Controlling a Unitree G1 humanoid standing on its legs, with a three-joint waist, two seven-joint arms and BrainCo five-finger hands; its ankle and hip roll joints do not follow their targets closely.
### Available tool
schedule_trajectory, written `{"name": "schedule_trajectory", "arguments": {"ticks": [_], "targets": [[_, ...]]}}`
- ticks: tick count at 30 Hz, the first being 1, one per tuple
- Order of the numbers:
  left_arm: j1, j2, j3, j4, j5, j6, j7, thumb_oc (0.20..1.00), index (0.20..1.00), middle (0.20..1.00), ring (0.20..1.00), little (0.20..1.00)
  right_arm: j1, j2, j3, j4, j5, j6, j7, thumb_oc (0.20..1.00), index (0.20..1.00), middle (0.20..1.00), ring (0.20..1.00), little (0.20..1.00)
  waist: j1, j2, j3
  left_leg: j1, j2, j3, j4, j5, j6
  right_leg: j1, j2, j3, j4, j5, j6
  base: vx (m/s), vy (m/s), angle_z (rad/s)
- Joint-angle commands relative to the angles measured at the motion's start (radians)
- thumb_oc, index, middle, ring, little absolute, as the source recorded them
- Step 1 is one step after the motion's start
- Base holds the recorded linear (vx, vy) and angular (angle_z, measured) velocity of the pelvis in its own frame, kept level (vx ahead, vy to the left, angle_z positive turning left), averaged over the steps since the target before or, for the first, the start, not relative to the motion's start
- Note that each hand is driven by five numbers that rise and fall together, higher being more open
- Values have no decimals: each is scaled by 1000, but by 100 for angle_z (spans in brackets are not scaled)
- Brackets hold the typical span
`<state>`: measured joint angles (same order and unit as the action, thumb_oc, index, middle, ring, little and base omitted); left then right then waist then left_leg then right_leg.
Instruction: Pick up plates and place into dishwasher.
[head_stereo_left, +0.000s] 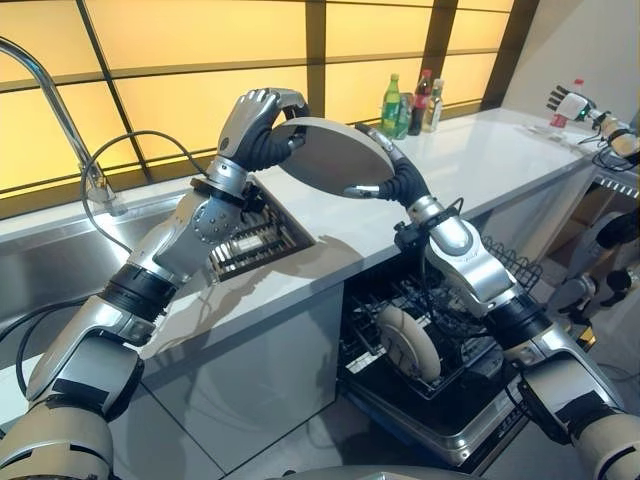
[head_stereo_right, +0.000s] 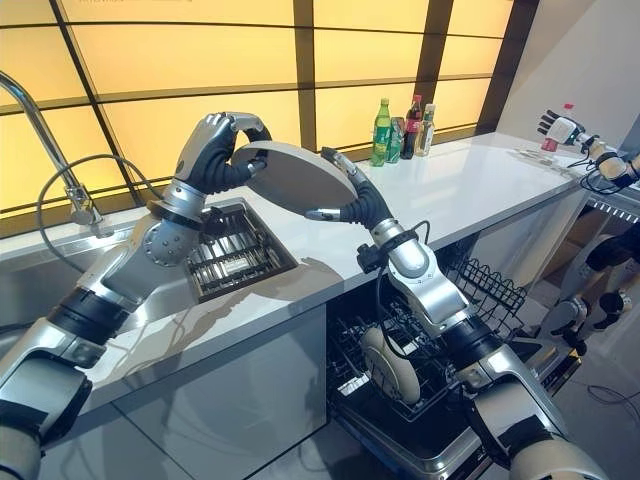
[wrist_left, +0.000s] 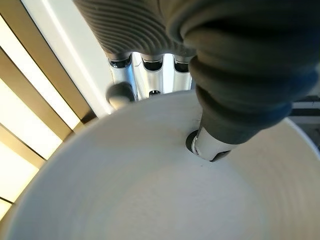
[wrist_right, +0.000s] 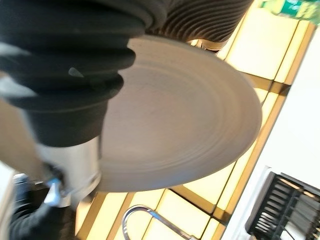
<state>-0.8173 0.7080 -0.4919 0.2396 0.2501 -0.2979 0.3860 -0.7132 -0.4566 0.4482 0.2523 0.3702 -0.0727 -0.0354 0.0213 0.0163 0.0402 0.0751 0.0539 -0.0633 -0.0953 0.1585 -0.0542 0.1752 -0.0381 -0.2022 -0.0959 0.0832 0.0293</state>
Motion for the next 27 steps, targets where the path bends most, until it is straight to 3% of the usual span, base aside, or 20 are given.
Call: {"name": "schedule_trajectory", "arguments": {"ticks": [1,9,10,11,18,21,25,27], "targets": [[-55,-48,-22,-80,-47,-24,-14,200,200,200,200,200,-179,10,25,32,48,-59,-37,200,200,200,200,200,51,-23,23,66,-70,5,8,-178,18,6,-38,3,14,-86,46,0,0,0],[8,-35,3,-122,-60,-29,-54,200,200,200,200,200,-128,-13,-19,-5,-52,-58,-69,200,200,200,200,200,45,-25,23,60,-74,6,8,-171,24,-4,-38,15,11,-73,49,0,0,0],[16,-30,10,-129,-71,-22,-67,329,329,329,329,329,-119,-24,-24,-8,-68,-55,-71,200,200,200,200,200,44,-25,22,60,-73,7,8,-171,24,-4,-38,15,11,-72,50,0,0,0],[29,-24,20,-138,-84,-15,-91,1000,1000,1000,1000,1000,-106,-38,-31,-13,-86,-49,-76,200,200,200,200,200,43,-26,22,61,-72,10,8,-172,24,-4,-38,18,10,-71,51,0,0,0],[140,43,84,-216,-142,-25,-183,1000,1000,1000,1000,1000,15,-173,-107,-32,-230,-48,-85,200,200,200,200,200,24,-29,35,61,-69,28,8,-178,30,-14,-35,36,12,-68,55,0,0,0],[239,59,143,-248,-251,-27,-254,1000,1000,1000,1000,1000,111,-236,-171,-33,-295,-58,-103,200,200,200,200,200,17,-30,44,64,-69,37,8,-181,33,-15,-32,48,11,-67,59,8,-15,-4],[421,23,238,-312,-404,-20,-351,1000,1000,1000,1000,1000,261,-303,-288,-12,-384,-68,-136,200,200,200,200,200,15,-33,61,64,-65,45,8,-183,37,-20,-31,55,13,-62,64,-3,-44,-11],[501,6,270,-343,-438,-11,-397,1000,1000,1000,1000,1000,321,-334,-340,-12,-430,-43,-153,200,200,200,200,200,15,-36,73,64,-64,48,8,-185,40,-23,-29,58,13,-60,66,-15,-56,-9]]}}
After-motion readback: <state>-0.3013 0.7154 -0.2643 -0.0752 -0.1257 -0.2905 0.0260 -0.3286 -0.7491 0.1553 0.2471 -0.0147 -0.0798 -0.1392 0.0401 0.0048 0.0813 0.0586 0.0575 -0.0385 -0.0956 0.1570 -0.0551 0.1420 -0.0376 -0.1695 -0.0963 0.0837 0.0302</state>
